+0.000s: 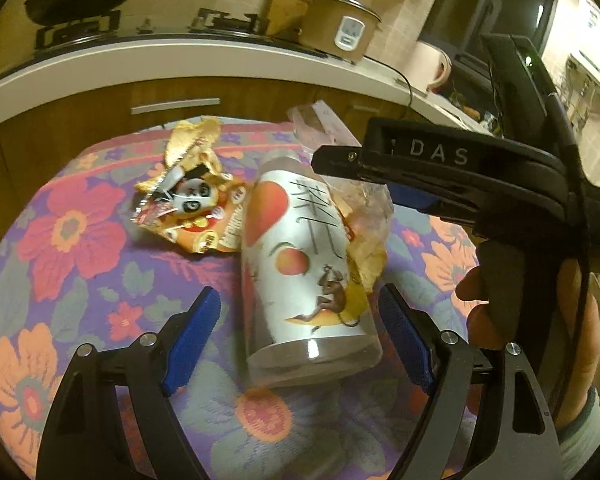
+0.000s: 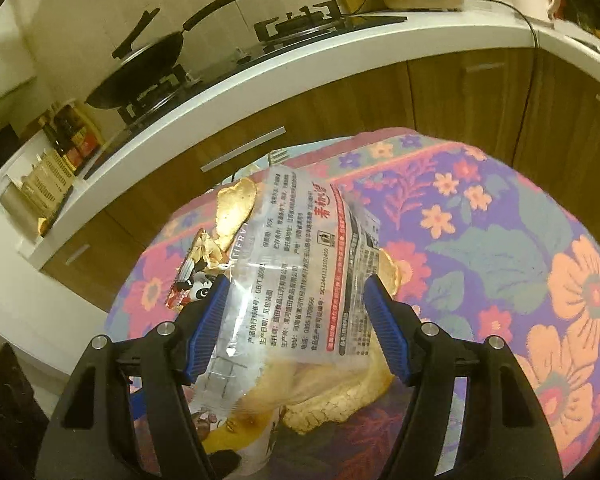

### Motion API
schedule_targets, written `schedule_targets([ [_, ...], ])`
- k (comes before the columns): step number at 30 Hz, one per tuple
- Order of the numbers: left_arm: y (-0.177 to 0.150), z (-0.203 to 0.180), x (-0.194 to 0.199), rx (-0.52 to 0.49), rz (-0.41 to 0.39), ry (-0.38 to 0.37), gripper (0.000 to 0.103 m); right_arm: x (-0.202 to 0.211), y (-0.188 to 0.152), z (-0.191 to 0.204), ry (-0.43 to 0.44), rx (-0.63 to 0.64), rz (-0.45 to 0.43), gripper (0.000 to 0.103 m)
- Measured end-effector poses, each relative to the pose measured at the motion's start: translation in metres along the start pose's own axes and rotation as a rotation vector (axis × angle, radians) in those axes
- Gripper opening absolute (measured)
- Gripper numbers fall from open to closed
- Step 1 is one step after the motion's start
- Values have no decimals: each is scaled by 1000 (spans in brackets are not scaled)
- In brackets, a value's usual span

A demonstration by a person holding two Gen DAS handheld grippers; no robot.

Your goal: Collect trash

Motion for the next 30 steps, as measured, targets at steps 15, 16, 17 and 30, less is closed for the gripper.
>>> schedule_targets([
  [15, 6, -10, -10, -29, 34, 18, 78, 29, -4, -23, 35, -34, -16, 5],
  [16, 7, -12, -12, -44, 36, 29, 78, 31, -4, -25, 33, -40, -21, 5],
  [17, 6, -13, -13, -56, 38, 39, 77, 33, -4, -28, 33, -46, -29, 5],
  [30, 6, -16, -7, -77, -2, 85, 60, 92, 5, -57, 24, -82, -150, 5],
])
Point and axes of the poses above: each gripper's, at about its wrist camera, not at the fingertips, and x roughly against the way its jaws point, z to its left, y to its top, the point moved 4 cm from there along -x, roughly the way its jaws point, and after that the axes turned 10 degrees about -z, right-handed, at the moved point
